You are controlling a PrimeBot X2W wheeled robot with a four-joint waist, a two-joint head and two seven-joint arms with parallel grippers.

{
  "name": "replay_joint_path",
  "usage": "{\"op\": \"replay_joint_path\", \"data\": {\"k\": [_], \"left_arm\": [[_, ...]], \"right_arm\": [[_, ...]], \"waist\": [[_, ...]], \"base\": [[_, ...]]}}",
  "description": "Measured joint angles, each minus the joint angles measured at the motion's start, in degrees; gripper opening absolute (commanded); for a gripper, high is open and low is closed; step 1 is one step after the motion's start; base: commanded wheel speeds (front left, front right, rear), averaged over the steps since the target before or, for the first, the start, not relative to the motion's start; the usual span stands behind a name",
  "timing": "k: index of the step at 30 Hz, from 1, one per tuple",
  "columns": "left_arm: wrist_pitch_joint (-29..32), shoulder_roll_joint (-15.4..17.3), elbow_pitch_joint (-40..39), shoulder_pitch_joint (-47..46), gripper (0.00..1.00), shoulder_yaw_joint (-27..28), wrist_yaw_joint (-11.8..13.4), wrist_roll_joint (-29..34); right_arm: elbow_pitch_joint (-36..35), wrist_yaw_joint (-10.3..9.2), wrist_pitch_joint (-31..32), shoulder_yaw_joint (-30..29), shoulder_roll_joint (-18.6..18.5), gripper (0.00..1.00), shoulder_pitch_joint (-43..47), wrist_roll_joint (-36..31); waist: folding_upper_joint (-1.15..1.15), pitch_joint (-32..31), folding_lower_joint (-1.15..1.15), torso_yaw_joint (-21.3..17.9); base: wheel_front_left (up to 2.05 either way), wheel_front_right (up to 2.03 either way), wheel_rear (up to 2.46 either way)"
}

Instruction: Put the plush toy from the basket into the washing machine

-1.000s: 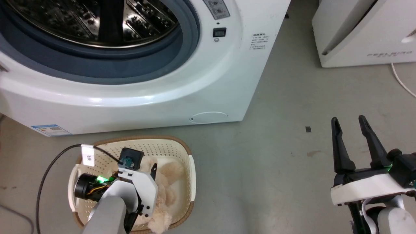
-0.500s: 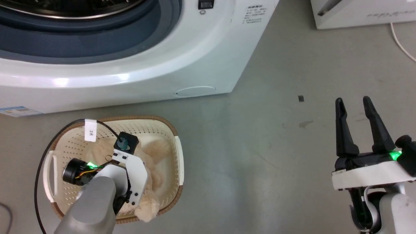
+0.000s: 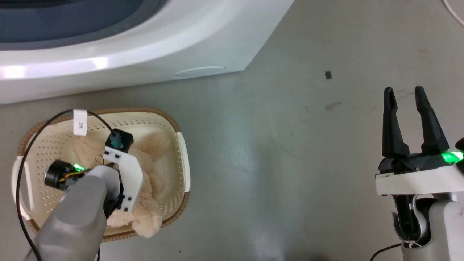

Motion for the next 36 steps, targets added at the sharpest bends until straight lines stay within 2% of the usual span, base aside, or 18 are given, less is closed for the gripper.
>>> {"op": "replay_joint_path", "data": {"k": [13,14,15,16,28,36], "left_arm": [[1.8,2.5,7.5,-7.1,1.00,-6.4,-0.6,-4.3],[2.1,2.7,8.1,-7.5,0.91,-7.1,-0.8,-4.7],[2.1,2.9,8.7,-7.9,0.31,-7.8,-1.0,-4.9],[2.1,3.1,9.2,-8.4,0.00,-8.4,-1.0,-5.1],[3.1,3.5,15.4,-13.3,0.00,-14.2,-1.5,-9.4],[0.8,2.4,16.3,-12.6,0.00,-15.1,-1.5,-12.8]], "right_arm": [[-0.1,0.00,-1.7,-0.6,0.0,1.00,-2.0,2.6],[-0.1,0.00,-1.7,-0.7,0.0,1.00,-2.3,2.7],[-0.1,0.00,-1.8,-0.8,0.0,1.00,-2.6,2.9],[-0.1,0.00,-2.0,-1.0,0.0,1.00,-2.8,3.1],[0.2,0.00,-3.2,-1.8,0.0,1.00,-4.7,4.3],[1.8,0.00,-3.4,-2.3,0.0,1.00,-4.4,4.5]], "waist": [[0.00,6.1,0.00,-1.6],[0.00,6.5,0.00,-1.7],[0.00,6.8,0.00,-1.8],[0.00,7.1,0.00,-1.9],[0.00,8.7,0.00,-2.3],[0.00,4.7,0.00,-1.4]], "base": [[0.00,0.00,0.00],[0.00,0.00,0.00],[0.00,0.00,0.00],[0.00,0.00,0.00],[0.00,0.00,0.00],[0.00,0.00,0.00]]}}
